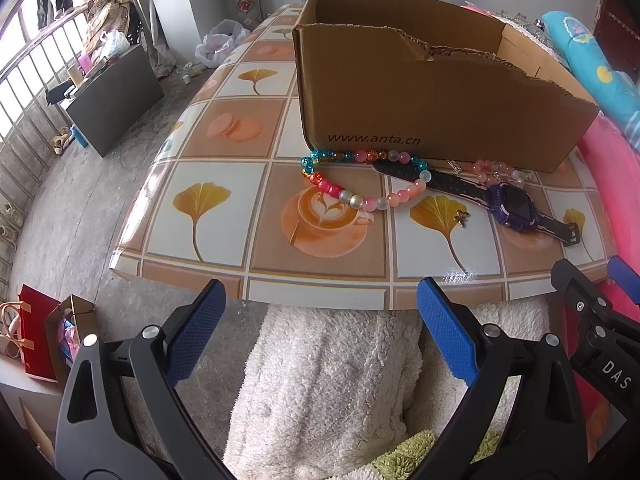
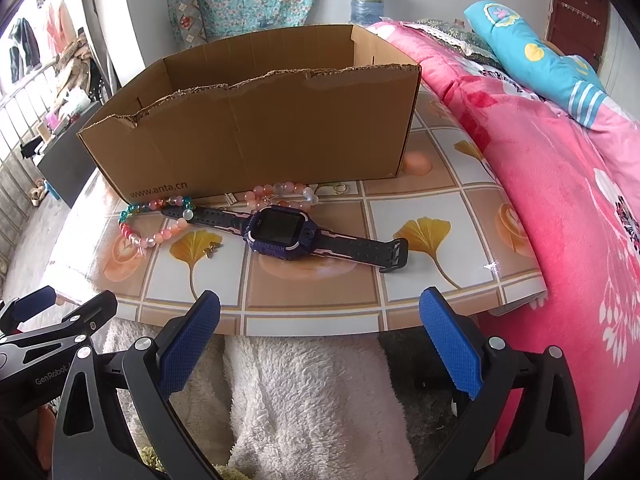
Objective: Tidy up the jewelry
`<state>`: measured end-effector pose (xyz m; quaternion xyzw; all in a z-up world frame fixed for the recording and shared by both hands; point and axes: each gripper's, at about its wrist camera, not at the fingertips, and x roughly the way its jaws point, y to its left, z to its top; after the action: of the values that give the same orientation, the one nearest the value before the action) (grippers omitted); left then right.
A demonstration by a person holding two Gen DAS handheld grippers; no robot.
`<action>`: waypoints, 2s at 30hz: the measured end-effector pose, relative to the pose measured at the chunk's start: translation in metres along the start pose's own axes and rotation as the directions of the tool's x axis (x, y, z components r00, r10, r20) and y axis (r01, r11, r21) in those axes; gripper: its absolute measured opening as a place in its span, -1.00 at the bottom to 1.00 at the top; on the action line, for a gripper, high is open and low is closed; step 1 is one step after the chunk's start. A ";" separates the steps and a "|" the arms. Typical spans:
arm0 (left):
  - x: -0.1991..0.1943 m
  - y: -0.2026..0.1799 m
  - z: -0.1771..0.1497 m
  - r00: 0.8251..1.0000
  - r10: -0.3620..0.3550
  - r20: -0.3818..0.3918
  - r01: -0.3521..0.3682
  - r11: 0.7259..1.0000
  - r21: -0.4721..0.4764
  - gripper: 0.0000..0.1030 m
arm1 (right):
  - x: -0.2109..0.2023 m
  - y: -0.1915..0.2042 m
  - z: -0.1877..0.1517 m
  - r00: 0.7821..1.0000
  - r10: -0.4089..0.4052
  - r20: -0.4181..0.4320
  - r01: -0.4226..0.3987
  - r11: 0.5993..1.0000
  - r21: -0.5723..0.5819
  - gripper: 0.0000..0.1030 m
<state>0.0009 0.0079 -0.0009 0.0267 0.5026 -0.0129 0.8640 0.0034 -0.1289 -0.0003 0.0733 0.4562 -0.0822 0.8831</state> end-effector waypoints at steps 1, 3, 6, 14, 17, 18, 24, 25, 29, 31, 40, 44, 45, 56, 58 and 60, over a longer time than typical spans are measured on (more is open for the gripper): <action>0.000 0.000 0.000 1.000 0.000 0.000 0.000 1.000 -0.001 0.80 | 0.000 0.000 0.000 1.000 -0.001 0.000 0.001 1.000 0.000 0.89; 0.001 0.001 0.000 1.000 0.001 -0.002 -0.001 1.000 -0.002 0.80 | 0.001 -0.001 0.000 1.000 -0.003 -0.001 0.003 1.000 -0.001 0.89; 0.004 0.002 0.000 1.000 0.001 -0.005 -0.001 1.000 -0.003 0.80 | 0.001 -0.001 0.000 1.000 -0.004 -0.002 0.004 1.000 -0.001 0.89; 0.007 0.003 -0.001 1.000 0.003 -0.008 -0.003 1.000 -0.002 0.80 | 0.004 -0.002 0.000 1.000 -0.008 -0.005 0.008 1.000 0.001 0.89; 0.006 0.003 -0.001 1.000 0.003 -0.007 -0.003 1.000 -0.002 0.80 | 0.004 -0.003 0.000 1.000 -0.008 -0.005 0.008 1.000 0.001 0.89; 0.006 0.003 -0.001 1.000 0.003 -0.008 -0.003 1.000 -0.002 0.80 | 0.004 -0.003 -0.001 1.000 -0.009 -0.005 0.009 1.000 0.001 0.89; 0.007 0.002 -0.001 1.000 0.003 -0.009 -0.003 1.000 0.001 0.80 | 0.005 -0.005 -0.001 1.000 -0.012 -0.009 0.012 1.000 0.004 0.89; 0.007 0.002 -0.001 1.000 0.004 -0.010 -0.004 1.000 0.002 0.80 | 0.006 -0.006 -0.001 1.000 -0.013 -0.010 0.013 1.000 0.005 0.89; 0.009 0.001 -0.002 1.000 0.005 -0.013 -0.005 1.000 0.003 0.80 | 0.006 -0.006 -0.001 1.000 -0.017 -0.011 0.017 1.000 0.005 0.89; 0.010 0.001 -0.002 1.000 0.006 -0.014 -0.005 1.000 0.004 0.80 | 0.007 -0.006 -0.001 1.000 -0.020 -0.013 0.020 1.000 0.005 0.89; 0.019 0.001 -0.002 0.999 0.012 -0.034 -0.012 1.000 0.004 0.80 | 0.008 -0.002 0.000 0.999 -0.046 0.004 0.046 0.999 -0.019 0.89; 0.025 0.004 0.000 0.998 0.015 -0.056 -0.015 1.000 0.002 0.80 | 0.005 0.001 0.003 0.998 -0.054 0.041 0.055 0.998 -0.039 0.89; 0.027 0.005 0.000 0.998 0.013 -0.063 -0.013 1.000 0.004 0.80 | 0.005 0.001 0.004 0.997 -0.051 0.049 0.053 0.998 -0.043 0.89; 0.025 0.056 0.008 0.952 -0.278 0.130 0.288 0.955 -0.065 0.80 | -0.001 0.022 0.033 0.968 0.209 0.140 -0.194 0.975 -0.108 0.89; 0.028 0.070 0.014 0.939 -0.314 0.140 0.328 0.941 -0.088 0.83 | 0.002 0.034 0.037 0.956 0.261 0.136 -0.243 0.960 -0.139 0.86; 0.033 0.079 0.019 0.930 -0.340 0.141 0.354 0.931 -0.089 0.83 | 0.007 0.047 0.041 0.944 0.309 0.119 -0.289 0.944 -0.160 0.76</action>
<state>0.0375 0.0857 -0.0177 -0.1124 0.4451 -0.1385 0.8775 0.0502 -0.0919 0.0196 0.0733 0.3802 0.0805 0.9185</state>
